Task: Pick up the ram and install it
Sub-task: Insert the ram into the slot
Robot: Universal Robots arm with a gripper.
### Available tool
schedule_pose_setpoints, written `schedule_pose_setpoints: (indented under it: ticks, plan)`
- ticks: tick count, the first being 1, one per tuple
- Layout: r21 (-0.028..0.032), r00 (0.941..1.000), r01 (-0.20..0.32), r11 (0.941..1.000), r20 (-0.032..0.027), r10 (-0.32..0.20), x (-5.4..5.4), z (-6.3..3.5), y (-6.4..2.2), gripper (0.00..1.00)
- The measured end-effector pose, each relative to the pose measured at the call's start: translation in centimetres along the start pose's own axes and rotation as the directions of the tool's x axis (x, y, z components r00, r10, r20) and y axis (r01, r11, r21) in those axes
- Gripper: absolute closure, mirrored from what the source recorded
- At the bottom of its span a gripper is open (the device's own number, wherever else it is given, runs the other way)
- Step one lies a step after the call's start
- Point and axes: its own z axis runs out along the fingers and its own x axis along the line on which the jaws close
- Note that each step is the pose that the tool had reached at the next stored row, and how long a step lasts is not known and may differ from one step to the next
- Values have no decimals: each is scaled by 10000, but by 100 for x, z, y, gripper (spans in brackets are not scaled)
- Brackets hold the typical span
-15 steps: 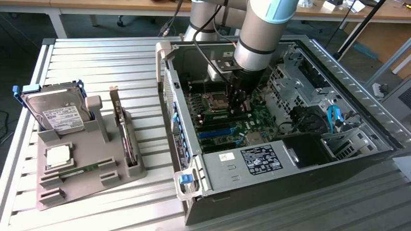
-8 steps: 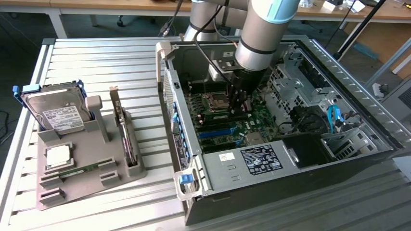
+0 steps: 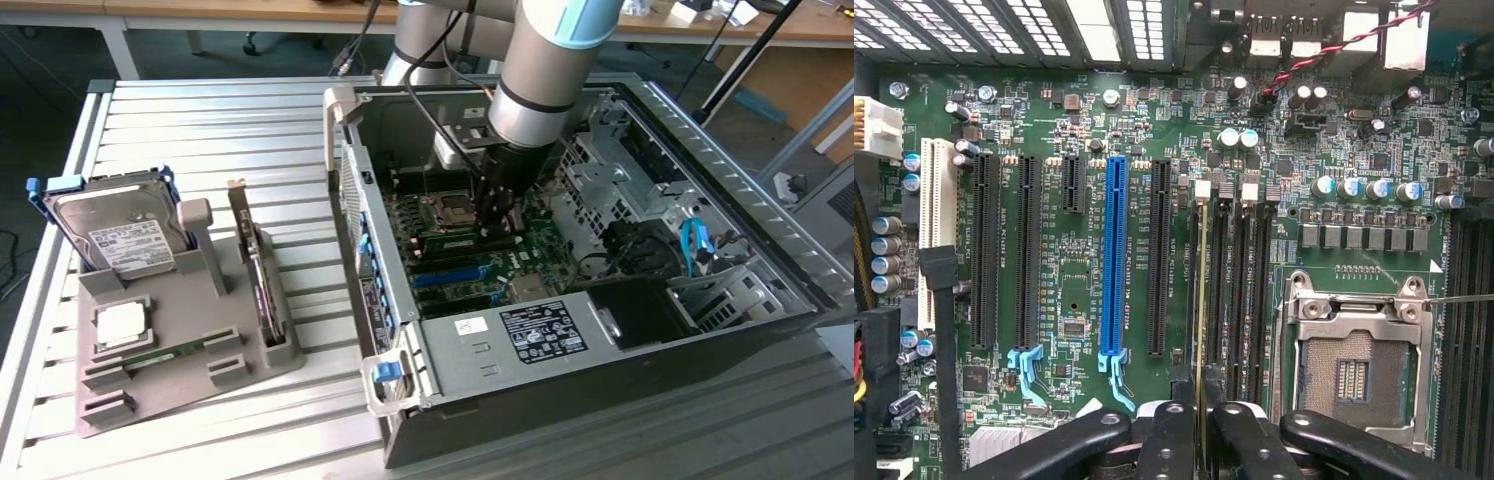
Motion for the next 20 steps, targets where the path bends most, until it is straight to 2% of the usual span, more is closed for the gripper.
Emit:
schedule_pose_setpoints:
  ticks: [10,12,13,15,20]
  plan:
    - [0,10000,0,10000,0,0,0,22,0,86]
    - [0,10000,0,10000,0,0,0,22,0,85]
    - [0,10000,0,10000,1,0,0,23,0,78]
    - [1,10000,0,10000,1,0,0,22,0,78]
    - [-1,10000,0,10000,-4,0,0,-97,0,78]
